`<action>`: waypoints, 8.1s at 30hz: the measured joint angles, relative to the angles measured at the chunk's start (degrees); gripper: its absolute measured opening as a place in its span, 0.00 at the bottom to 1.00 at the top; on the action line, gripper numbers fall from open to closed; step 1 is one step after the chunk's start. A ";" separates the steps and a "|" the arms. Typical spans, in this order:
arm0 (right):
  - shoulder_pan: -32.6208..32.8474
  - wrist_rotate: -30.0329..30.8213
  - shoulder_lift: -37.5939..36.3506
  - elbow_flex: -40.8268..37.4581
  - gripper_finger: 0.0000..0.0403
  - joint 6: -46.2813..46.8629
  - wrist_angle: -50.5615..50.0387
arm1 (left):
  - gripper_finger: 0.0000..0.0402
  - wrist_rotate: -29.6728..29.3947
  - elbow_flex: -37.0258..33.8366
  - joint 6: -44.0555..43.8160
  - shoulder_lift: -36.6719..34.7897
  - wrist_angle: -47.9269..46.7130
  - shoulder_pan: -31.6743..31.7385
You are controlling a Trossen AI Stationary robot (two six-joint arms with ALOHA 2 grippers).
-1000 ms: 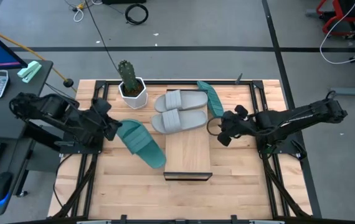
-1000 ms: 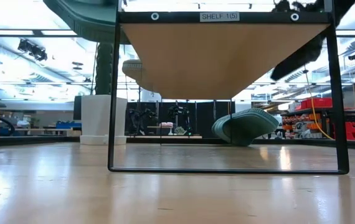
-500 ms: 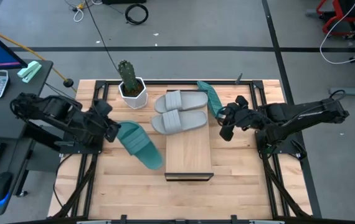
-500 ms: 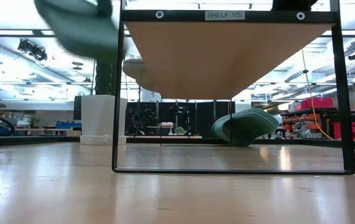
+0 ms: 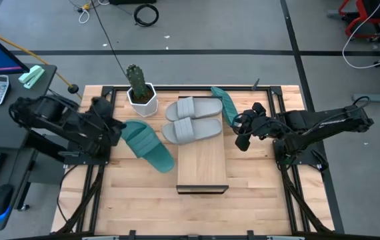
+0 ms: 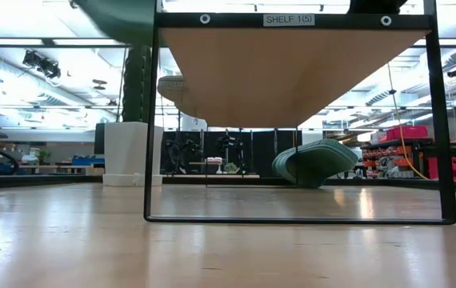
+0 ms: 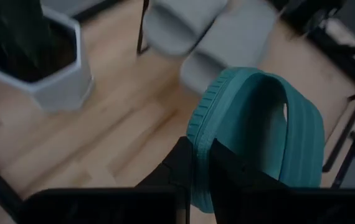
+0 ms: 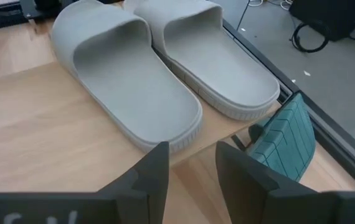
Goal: Pick and place slides into the shelf
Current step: Put the bottom green slipper on the shelf
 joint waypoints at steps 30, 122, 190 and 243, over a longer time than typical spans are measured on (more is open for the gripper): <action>-15.21 -45.30 11.98 16.01 0.49 1.00 34.30 | 0.08 -0.12 14.55 23.17 12.19 14.86 2.06; -18.84 -50.37 43.85 61.22 0.12 -5.40 4.64 | 0.37 17.26 14.55 65.72 13.25 45.96 19.08; 35.50 60.26 44.67 61.24 0.12 37.28 -3.27 | 0.19 -6.90 14.51 41.07 8.54 18.43 9.70; 19.88 50.59 45.46 48.36 0.12 55.01 -10.70 | 0.14 -6.88 14.51 46.71 8.58 15.63 9.90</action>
